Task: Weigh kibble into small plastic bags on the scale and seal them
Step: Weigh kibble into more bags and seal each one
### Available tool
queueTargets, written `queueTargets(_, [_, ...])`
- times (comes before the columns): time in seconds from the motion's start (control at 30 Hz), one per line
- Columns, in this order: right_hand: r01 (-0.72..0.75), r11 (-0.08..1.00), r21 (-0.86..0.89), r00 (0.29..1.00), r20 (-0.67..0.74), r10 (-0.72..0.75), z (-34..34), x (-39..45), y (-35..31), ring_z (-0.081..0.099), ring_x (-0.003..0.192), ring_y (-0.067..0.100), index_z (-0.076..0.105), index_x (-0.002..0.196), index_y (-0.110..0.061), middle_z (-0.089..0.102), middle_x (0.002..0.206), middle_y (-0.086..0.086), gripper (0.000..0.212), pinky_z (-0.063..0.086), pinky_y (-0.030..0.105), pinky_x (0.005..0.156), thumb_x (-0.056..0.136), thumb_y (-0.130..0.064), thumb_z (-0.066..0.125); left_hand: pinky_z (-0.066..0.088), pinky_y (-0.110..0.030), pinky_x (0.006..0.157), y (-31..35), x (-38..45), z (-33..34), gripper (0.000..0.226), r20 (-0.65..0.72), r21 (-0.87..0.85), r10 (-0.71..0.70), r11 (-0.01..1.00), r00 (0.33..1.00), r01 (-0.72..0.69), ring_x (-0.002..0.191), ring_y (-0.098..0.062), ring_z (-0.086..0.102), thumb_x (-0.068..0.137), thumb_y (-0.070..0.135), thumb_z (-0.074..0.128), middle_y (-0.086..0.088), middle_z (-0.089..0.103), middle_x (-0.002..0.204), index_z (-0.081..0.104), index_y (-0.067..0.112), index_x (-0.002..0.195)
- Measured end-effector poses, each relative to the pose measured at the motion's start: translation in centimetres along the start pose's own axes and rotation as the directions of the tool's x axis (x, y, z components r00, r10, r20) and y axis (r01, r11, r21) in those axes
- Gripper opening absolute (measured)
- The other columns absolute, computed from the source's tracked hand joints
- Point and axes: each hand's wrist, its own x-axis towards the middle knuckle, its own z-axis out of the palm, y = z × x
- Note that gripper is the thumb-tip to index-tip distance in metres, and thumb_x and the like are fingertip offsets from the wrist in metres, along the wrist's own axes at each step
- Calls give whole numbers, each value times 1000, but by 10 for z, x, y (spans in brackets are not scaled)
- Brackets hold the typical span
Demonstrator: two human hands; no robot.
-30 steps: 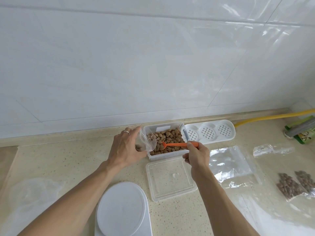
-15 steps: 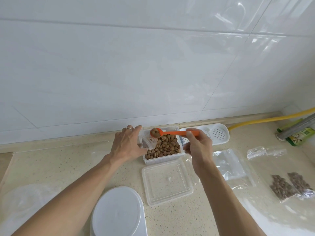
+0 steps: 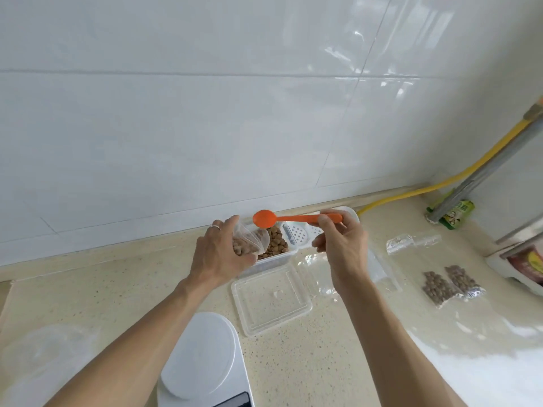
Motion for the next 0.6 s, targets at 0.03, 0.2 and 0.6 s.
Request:
queueTargets(0.03, [-28, 999, 26, 999, -40, 29, -8, -5, 1, 56, 50, 15, 64, 97, -9, 74, 83, 10, 6, 47, 29, 51, 92, -9, 60, 45, -40, 89, 6, -8, -1, 85, -8, 12, 26, 1000, 1000, -26, 104, -23, 54, 68, 46, 76, -2, 50, 111, 39, 21, 140])
queueTargets(0.2, [-186, 959, 216, 953, -200, 230, -57, -32, 23, 50, 47, 13, 55, 92, -11, 75, 91, 14, 6, 41, 27, 52, 92, -5, 57, 42, -39, 88, 31, -49, 1, 77, -57, 24, 165, 986, 985, -164, 101, -22, 54, 66, 47, 76, 6, 47, 101, 45, 22, 133])
queueTargets(0.6, [-528, 805, 272, 771, -244, 588, -105, -146, 153, 65, 68, 18, 51, 93, -15, 75, 99, 13, 12, 48, 28, 57, 94, -5, 57, 42, -43, 87, 46, -125, 30, 87, 80, 52, 289, 954, 954, -294, 110, -26, 54, 63, 45, 78, 0, 63, 93, 44, 13, 136])
